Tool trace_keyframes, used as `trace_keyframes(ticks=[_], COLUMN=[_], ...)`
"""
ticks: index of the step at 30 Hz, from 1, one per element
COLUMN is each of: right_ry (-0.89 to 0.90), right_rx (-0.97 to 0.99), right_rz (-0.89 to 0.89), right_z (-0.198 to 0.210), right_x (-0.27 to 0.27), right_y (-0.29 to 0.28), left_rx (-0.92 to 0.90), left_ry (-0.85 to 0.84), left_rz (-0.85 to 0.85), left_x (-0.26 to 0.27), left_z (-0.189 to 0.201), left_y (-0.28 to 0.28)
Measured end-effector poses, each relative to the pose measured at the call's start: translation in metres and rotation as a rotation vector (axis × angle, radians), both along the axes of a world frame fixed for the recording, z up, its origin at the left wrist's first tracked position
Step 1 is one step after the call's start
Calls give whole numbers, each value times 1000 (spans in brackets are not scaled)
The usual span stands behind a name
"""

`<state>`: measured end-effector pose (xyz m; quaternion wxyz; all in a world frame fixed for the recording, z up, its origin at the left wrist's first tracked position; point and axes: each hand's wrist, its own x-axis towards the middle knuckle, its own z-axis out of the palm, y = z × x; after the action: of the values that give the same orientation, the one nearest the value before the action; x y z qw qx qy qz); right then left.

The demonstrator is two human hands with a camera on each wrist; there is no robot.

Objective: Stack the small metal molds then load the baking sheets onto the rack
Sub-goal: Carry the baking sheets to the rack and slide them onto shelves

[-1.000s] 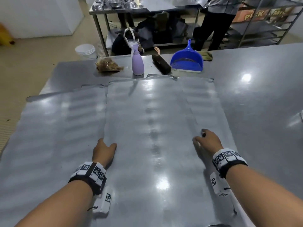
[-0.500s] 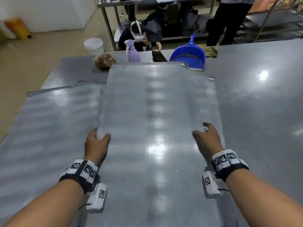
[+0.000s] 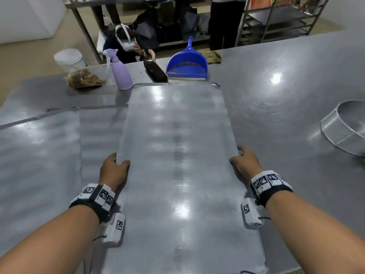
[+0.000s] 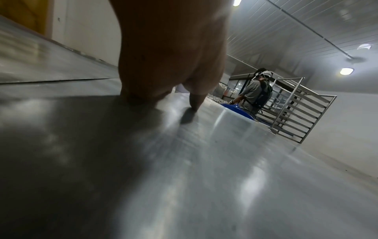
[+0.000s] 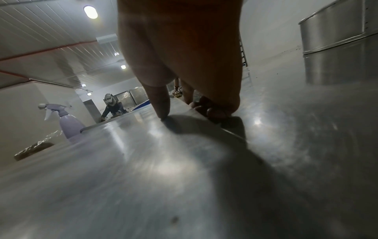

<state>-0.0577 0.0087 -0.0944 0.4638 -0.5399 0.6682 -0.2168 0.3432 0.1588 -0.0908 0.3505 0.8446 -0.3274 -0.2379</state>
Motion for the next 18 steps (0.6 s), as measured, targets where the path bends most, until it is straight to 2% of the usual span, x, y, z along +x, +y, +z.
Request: trace_keyframes(ticks=[3, 6, 9, 14, 18], right_ry=[74, 259, 351, 344, 356], right_rx=[2, -73, -122, -129, -117], right_rz=[65, 111, 95, 156, 152], right_z=[2, 1, 1, -3, -2], right_x=[2, -1, -5, -7, -8], right_y=[-5, -7, -2, 10, 15], left_rx=[153, 340, 271, 196, 206], left_ry=[-49, -128, -41, 171, 205], left_rz=[-62, -103, -153, -111, -123], left_x=[14, 28, 30, 26, 19], left_z=[0, 0, 4, 5, 14], left_y=[-6, -8, -6, -4, -5])
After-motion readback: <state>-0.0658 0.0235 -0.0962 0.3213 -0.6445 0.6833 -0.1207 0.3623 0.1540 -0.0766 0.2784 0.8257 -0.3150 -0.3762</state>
